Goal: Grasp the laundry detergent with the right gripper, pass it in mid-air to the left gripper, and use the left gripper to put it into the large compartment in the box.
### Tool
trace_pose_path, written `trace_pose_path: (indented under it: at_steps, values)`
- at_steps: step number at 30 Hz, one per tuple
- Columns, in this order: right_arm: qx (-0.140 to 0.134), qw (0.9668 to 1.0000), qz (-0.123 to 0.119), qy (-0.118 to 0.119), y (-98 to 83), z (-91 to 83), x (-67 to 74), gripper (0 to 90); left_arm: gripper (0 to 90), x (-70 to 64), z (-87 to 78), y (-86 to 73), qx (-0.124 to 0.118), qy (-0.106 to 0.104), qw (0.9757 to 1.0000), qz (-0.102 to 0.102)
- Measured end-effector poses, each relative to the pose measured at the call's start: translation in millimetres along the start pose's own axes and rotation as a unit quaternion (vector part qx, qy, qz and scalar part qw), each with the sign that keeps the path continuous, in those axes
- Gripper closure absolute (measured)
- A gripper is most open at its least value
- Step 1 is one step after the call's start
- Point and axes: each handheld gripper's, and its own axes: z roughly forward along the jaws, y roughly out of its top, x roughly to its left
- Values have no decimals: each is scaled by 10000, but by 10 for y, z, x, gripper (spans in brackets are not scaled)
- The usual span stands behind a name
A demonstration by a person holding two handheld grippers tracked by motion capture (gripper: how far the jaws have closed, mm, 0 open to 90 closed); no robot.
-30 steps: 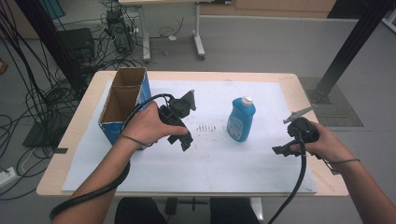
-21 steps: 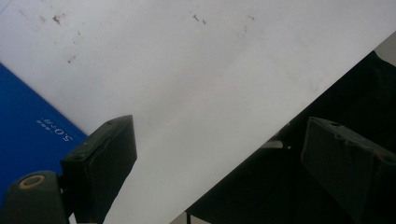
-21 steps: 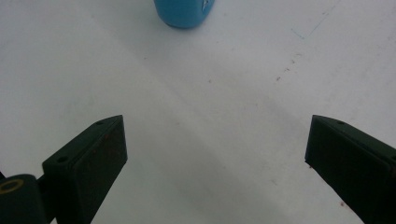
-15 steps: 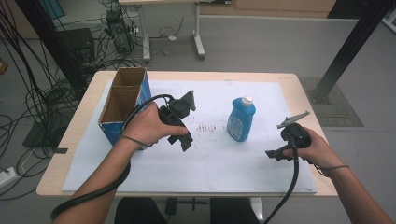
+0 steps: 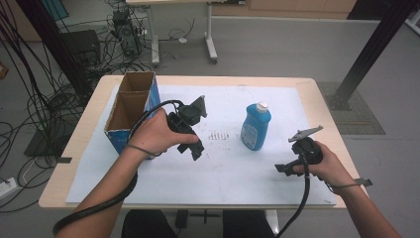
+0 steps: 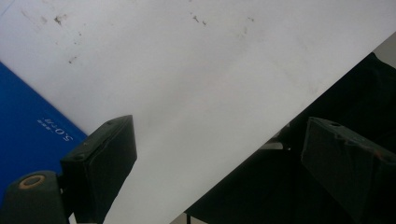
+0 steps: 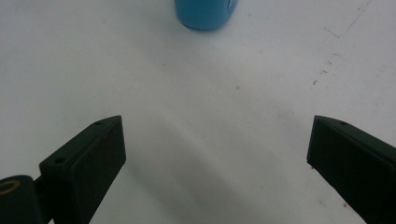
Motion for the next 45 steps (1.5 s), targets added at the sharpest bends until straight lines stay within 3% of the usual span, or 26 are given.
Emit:
trace_pose_path:
  at_steps: [19,45]
  values:
    - [-552,9984,153,-2,-22,150,109,37,105,9,-5,-2,12,6,10000,-16]
    - [-1348,9896,478,-177,-32,320,218,32,104,7,4,14,16,-12,10000,-38]
